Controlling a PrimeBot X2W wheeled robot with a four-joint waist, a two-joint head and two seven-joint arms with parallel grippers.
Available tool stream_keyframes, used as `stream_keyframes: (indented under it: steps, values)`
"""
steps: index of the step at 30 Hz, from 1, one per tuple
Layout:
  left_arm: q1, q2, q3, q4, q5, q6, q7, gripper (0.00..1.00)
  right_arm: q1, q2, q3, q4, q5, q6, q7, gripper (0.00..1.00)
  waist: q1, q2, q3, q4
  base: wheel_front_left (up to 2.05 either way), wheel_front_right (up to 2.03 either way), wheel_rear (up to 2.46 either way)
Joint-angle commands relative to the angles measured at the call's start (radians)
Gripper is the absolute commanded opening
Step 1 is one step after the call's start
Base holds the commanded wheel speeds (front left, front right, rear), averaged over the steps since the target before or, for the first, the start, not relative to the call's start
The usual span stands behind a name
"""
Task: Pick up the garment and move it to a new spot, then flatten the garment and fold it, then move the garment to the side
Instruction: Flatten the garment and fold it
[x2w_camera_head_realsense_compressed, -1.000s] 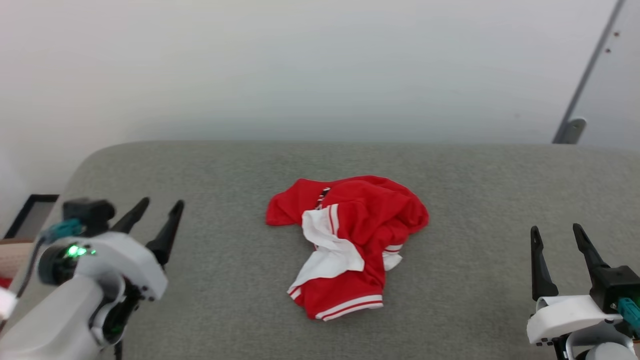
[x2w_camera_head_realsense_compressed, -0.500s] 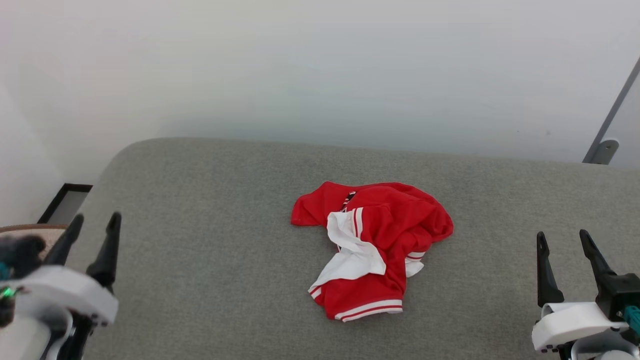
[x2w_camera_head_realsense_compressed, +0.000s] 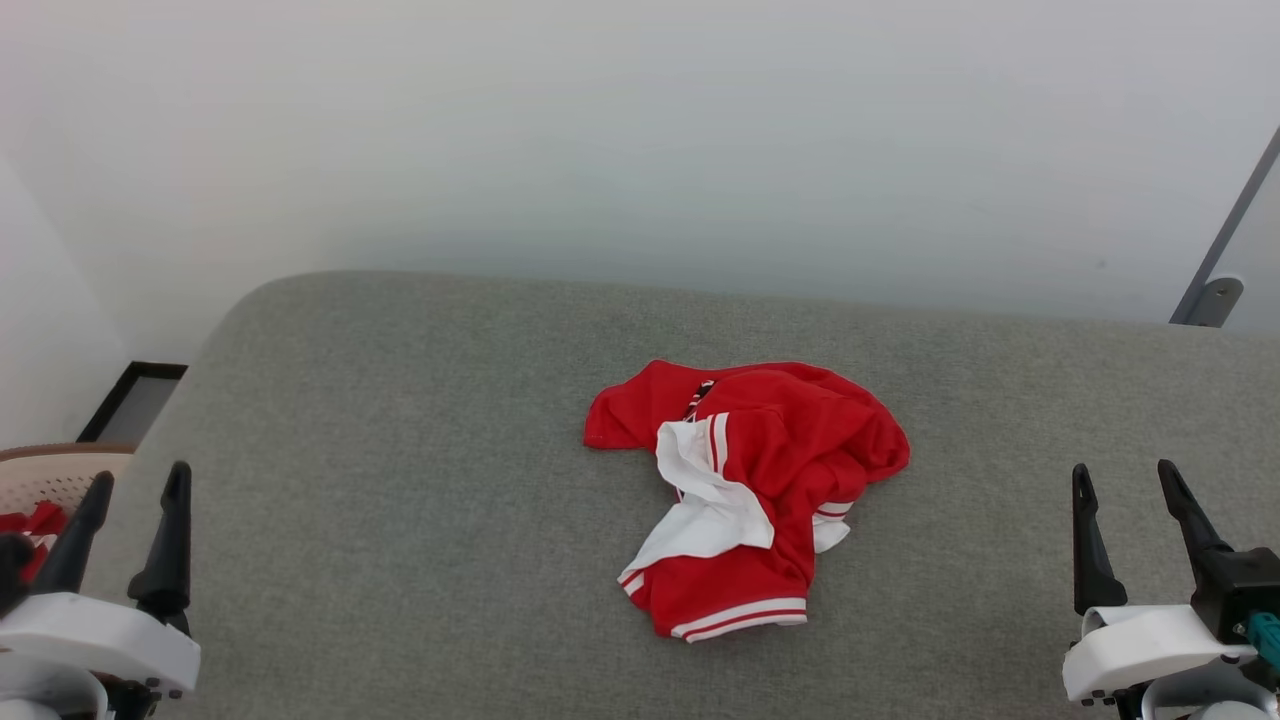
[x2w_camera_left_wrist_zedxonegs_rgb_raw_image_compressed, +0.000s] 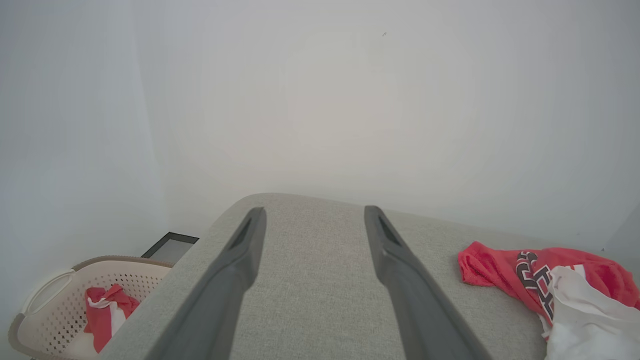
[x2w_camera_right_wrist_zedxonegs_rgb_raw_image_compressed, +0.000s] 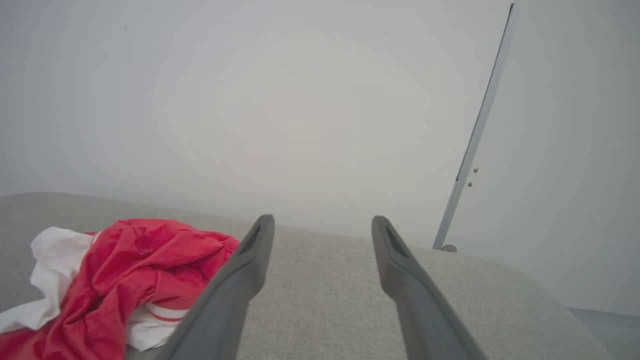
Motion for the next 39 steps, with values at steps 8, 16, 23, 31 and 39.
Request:
stream_keyframes:
  steps: [8, 16, 23, 31, 39]
  values:
    - [0.018, -0.023, 0.037, 0.003, 0.037, -0.031, -0.001, 1.00, 0.003, 0.000, 0.004, -0.006, 0.011, -0.001, -0.001, 1.00, 0.0000, 0.0000, 0.002, -0.013, 0.00, 0.00, 0.00]
    - [-0.039, -0.024, 0.007, -0.002, 0.017, -0.052, 0.048, 1.00, -0.010, 0.000, 0.014, -0.008, 0.007, -0.001, -0.001, 1.00, 0.0000, 0.0000, 0.016, -0.044, 0.00, 0.00, 0.00]
    - [-0.197, -0.034, -0.098, -0.026, -0.043, -0.077, 0.273, 1.00, -0.038, 0.000, 0.034, -0.009, 0.006, -0.001, -0.001, 1.00, 0.0000, 0.0000, 0.048, -0.086, 0.00, 0.00, 0.00]
    - [-0.385, -0.035, -0.226, -0.028, -0.070, -0.086, 0.506, 1.00, -0.068, 0.000, 0.060, -0.009, 0.003, -0.001, -0.001, 1.00, 0.0000, 0.0000, 0.091, -0.146, 0.00, 0.00, 0.00]
    - [-0.528, -0.034, -0.301, -0.011, -0.122, -0.086, 0.695, 1.00, -0.109, 0.001, 0.108, -0.010, 0.031, -0.001, -0.001, 1.00, 0.0000, 0.0000, 0.169, -0.242, 0.00, 0.00, 0.00]
